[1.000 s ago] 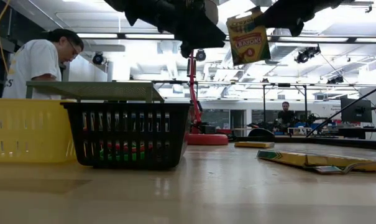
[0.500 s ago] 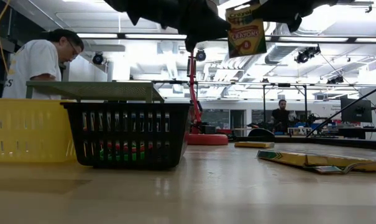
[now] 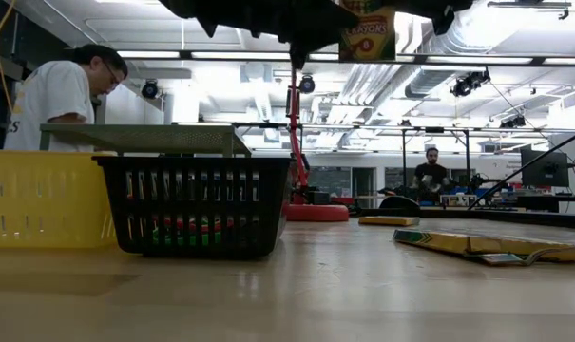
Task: Pick & Place Office Desk Supplies
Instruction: Put the crayon box into the transparent bin
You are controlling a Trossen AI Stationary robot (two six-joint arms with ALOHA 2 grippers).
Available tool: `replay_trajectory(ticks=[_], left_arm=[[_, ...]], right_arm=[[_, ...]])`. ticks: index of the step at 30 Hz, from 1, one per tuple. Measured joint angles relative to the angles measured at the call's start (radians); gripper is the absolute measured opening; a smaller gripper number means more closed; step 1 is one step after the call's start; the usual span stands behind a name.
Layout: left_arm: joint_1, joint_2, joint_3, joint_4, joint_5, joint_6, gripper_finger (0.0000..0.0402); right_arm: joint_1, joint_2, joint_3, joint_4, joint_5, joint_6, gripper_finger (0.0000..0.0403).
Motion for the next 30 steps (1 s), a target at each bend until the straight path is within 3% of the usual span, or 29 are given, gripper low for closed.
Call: replay_trajectory(ticks=[9, 20, 25, 30], left_arm=[[0.000, 0.000, 0.000, 0.014, 0.003, -0.006, 0.0103], [-0.001, 0.000, 0.000, 0.014, 0.004, -0.005, 0.0025], [-0.001, 0.000, 0.000, 0.014, 0.004, 0.000, 0.0025], [-0.006, 0.000, 0.000, 0.014, 0.002, -0.002, 0.0026]], right_arm=[[0.000, 0.000, 0.000, 0.027, -0.011, -0.012, 0.0019], [0.000, 0.000, 0.000, 0.026, -0.012, -0.003, 0.0019], [0.000, 0.000, 0.000, 0.026, -0.013, 0.003, 0.0025], [0.000, 0.000, 0.000, 0.026, -0.014, 0.025, 0.0056]])
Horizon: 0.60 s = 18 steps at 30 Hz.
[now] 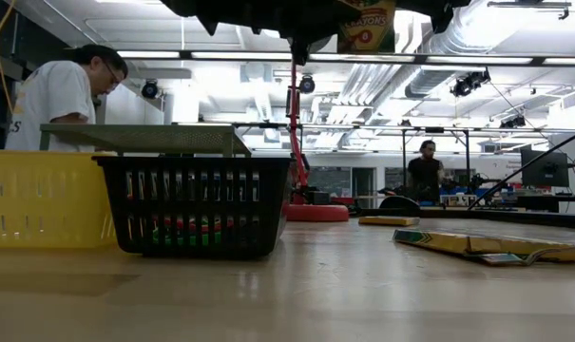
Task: Pick & Place Office Desk Supplies
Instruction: Put the crayon box into the transparent bin
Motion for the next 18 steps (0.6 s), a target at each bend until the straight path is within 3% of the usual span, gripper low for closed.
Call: replay_trajectory(ticks=[9, 18], left_arm=[[-0.006, 0.000, 0.000, -0.007, -0.006, 0.000, 0.0026], [-0.006, -0.005, 0.000, -0.153, -0.003, -0.014, 0.0026]], right_arm=[[0.000, 0.000, 0.000, -0.051, -0.003, 0.036, 0.0126], [0.000, 0.000, 0.000, -0.294, -0.002, 0.217, 0.0157]])
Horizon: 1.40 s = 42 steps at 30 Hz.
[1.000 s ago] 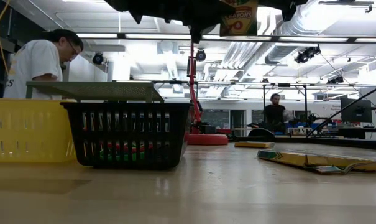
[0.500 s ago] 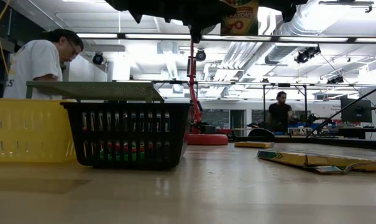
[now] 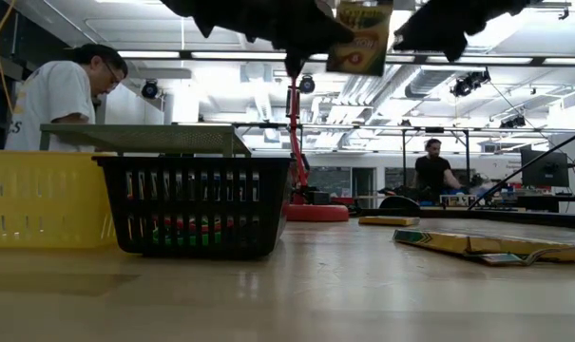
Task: Pick & Place Office Desk Supplies
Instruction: Put the crayon box into the transparent bin
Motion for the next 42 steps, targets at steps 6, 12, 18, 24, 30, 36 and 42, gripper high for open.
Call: replay_trajectory(ticks=[6, 12, 18, 24, 30, 36, 42], left_arm=[[-0.012, -0.048, -0.001, -0.221, -0.005, -0.029, 0.0026], [-0.049, -0.119, -0.001, -0.460, -0.068, -0.109, 0.0026], [-0.118, -0.194, -0.029, -0.556, -0.115, -0.261, 0.0026], [-0.233, -0.274, -0.093, -0.555, -0.224, -0.445, 0.0027], [-0.373, -0.346, -0.157, -0.597, -0.409, -0.643, 0.0027], [-0.535, -0.416, -0.194, -0.676, -0.609, -0.870, 0.0027], [-0.769, -0.423, -0.196, -0.789, -0.822, -1.164, 0.0027]], right_arm=[[0.001, 0.014, 0.000, -0.122, -0.035, 0.128, 0.0153], [0.001, 0.066, 0.000, -0.124, -0.074, 0.137, 0.0149], [0.001, 0.155, 0.000, -0.116, -0.074, 0.137, 0.0150], [0.001, 0.259, 0.000, -0.067, -0.074, 0.137, 0.0146], [0.001, 0.342, 0.000, -0.012, -0.074, 0.137, 0.0146], [0.001, 0.389, 0.000, 0.028, -0.074, 0.149, 0.0146], [0.001, 0.396, 0.000, 0.041, -0.076, 0.152, 0.0146]])
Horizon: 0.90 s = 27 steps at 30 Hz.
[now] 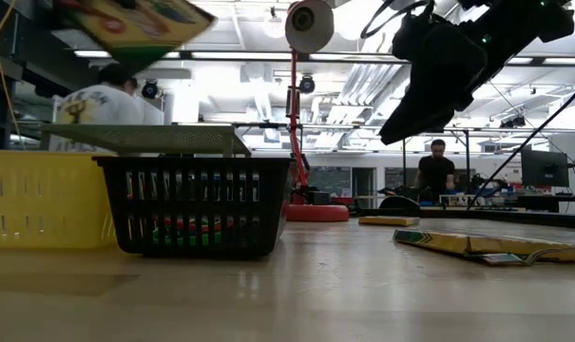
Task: Pick & Place Office Desk Supplies
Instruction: Put the crayon box into the transparent bin
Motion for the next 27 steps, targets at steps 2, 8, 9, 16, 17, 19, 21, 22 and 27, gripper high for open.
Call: replay_trajectory(ticks=[2, 8, 9, 16, 17, 19, 21, 22, 27], left_arm=[[-0.087, 0.005, 0.000, -0.049, -0.085, -0.125, 0.0027], [-0.339, 0.008, -0.009, -0.220, -0.262, -0.539, 0.0027], [-0.372, 0.014, -0.010, -0.261, -0.274, -0.611, 0.0027], [-0.494, 0.074, -0.010, -0.506, -0.270, -0.986, 0.0027], [-0.508, 0.079, -0.011, -0.513, -0.269, -1.009, 0.0027], [-0.530, 0.087, -0.012, -0.511, -0.270, -1.046, 0.0027], [-0.551, 0.094, -0.027, -0.506, -0.270, -1.088, 0.0027], [-0.560, 0.098, -0.040, -0.506, -0.269, -1.112, 0.0027], [-0.596, 0.103, -0.139, -0.439, -0.269, -1.205, 0.0027]], right_arm=[[0.000, 0.000, 0.000, 0.000, 0.000, 0.000, 0.0146], [0.000, 0.000, 0.000, 0.006, 0.002, 0.000, 0.0146], [0.000, 0.000, 0.000, 0.006, 0.002, 0.000, 0.0146], [0.000, 0.000, 0.000, 0.021, 0.002, 0.000, 0.0146], [0.000, 0.000, 0.000, 0.021, 0.002, 0.000, 0.0146], [0.000, 0.000, 0.000, 0.022, 0.002, 0.000, 0.0146], [0.000, 0.000, 0.000, 0.025, 0.002, 0.000, 0.0146], [0.000, 0.000, 0.000, 0.025, 0.002, 0.000, 0.0146], [0.000, 0.000, 0.000, 0.029, 0.002, 0.000, 0.0146]])
